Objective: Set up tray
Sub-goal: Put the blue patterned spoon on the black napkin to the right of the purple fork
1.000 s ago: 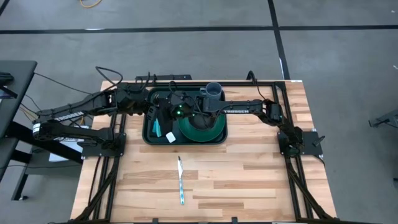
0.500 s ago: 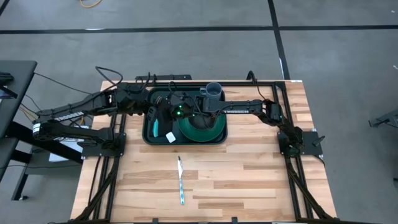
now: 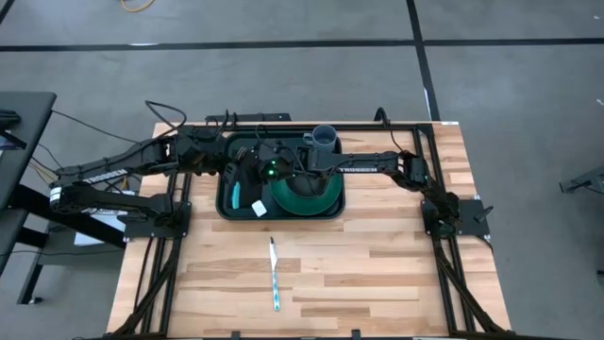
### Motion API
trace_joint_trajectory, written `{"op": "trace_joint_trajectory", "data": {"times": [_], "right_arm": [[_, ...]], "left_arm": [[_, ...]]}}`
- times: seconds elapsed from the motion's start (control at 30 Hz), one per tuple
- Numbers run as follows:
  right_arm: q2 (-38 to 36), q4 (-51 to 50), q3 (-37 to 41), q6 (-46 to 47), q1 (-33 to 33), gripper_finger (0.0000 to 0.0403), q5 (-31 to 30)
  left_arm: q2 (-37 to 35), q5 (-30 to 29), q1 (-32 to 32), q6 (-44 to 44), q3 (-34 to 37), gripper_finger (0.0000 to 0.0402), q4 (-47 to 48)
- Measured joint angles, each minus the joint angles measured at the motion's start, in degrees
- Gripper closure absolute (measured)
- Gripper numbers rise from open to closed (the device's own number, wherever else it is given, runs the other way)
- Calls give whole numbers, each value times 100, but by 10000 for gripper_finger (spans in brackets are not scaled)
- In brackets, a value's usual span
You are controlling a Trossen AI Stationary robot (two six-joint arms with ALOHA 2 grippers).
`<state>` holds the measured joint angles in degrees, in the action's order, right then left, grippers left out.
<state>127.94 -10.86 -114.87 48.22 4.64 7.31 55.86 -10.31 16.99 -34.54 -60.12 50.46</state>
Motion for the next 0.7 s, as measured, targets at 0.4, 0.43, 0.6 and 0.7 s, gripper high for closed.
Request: {"op": "trace_joint_trajectory", "data": {"times": [0.4, 0.43, 0.6, 0.7], "right_arm": [[0, -41, -4, 108, 26, 353, -81], [0, -43, -4, 119, 28, 349, -81], [0, -242, -4, 413, 69, 338, -99], [-4, -340, -9, 405, 107, 324, -57]], "left_arm": [[-2, -127, 0, 61, -2, 401, 65], [-2, -135, 0, 61, -2, 401, 68], [0, -345, 7, 164, 2, 400, 171], [2, -390, 11, 160, 4, 400, 169]]}}
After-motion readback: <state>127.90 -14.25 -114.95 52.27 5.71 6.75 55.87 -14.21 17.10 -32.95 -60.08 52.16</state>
